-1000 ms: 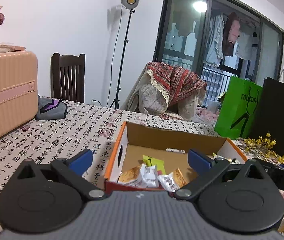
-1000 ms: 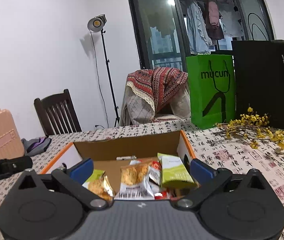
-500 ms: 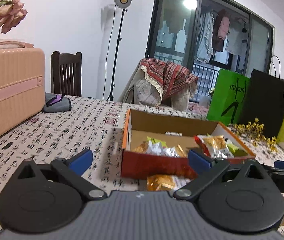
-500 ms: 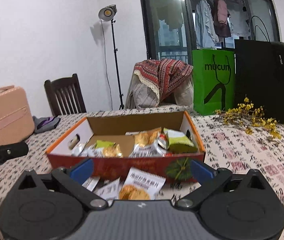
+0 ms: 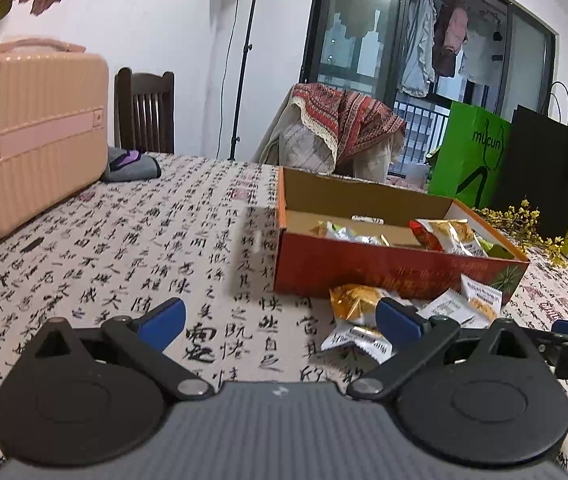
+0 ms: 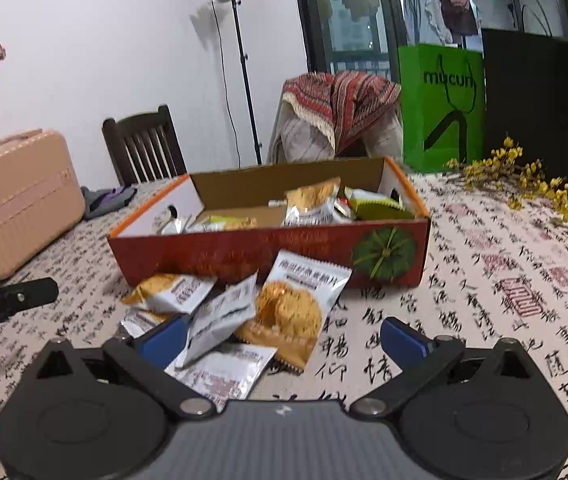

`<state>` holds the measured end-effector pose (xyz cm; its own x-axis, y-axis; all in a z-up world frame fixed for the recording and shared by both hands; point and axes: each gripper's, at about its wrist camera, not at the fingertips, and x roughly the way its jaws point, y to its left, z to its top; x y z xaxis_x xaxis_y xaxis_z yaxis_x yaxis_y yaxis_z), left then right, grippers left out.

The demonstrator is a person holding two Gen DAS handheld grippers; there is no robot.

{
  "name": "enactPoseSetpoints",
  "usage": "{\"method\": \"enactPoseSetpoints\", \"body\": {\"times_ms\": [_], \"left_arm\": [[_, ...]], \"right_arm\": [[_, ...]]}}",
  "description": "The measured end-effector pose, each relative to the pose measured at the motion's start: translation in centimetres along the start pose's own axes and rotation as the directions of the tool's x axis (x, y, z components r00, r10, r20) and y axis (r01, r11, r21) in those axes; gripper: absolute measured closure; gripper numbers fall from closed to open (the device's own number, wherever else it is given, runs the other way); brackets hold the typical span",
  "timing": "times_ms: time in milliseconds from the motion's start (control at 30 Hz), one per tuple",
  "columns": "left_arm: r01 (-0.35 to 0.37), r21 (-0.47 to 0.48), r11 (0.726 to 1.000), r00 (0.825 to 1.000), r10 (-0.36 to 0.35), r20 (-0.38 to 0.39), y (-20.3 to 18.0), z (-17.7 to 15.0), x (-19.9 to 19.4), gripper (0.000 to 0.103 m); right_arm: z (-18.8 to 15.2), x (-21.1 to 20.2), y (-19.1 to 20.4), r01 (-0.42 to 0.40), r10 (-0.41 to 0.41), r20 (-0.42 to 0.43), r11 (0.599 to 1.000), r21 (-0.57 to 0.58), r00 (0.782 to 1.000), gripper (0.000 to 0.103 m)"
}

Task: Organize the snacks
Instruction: 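Lift both open tools out of the box and move to the packets on the cloth, then grasp a white cracker packet by its edge with the right tool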

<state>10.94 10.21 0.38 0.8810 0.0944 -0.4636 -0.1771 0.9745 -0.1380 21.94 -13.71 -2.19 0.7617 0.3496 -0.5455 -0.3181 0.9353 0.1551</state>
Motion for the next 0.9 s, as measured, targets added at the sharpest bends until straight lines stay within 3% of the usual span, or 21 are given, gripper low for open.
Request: {"method": "enactPoseSetpoints", "body": {"times_ms": [333, 600, 767, 900], "left_arm": [[-0.022, 0.000, 1.000, 0.999, 0.022, -0.027, 1.0, -0.9, 0.1, 0.000], [-0.030, -0.036, 0.999, 0.999, 0.029, -0.031, 2.5, -1.5, -0.6, 0.000], [-0.019, -0.040, 0.999, 0.999, 0.017, -0.036, 2.7, -1.8, -0.8, 0.000], [-0.004, -0.042, 0.999, 0.999, 0.003, -0.036, 2.4, -1.9, -0.8, 0.000]], "right_arm": [[-0.8, 3.5, 3.0, 0.013, -0.019, -0.138, 0.999, -0.048, 0.990, 0.001], [-1.4, 6.1, 6.0, 0.031, -0.052, -0.167, 0.992, -0.125, 0.985, 0.003], [-2.1, 5.3, 6.6, -0.008, -0.015, -0.122, 0.984, -0.180, 0.992, 0.014], [-2.2, 4.8, 6.6, -0.057, 0.036, -0.118, 0.981, -0.186, 0.992, 0.034]]}}
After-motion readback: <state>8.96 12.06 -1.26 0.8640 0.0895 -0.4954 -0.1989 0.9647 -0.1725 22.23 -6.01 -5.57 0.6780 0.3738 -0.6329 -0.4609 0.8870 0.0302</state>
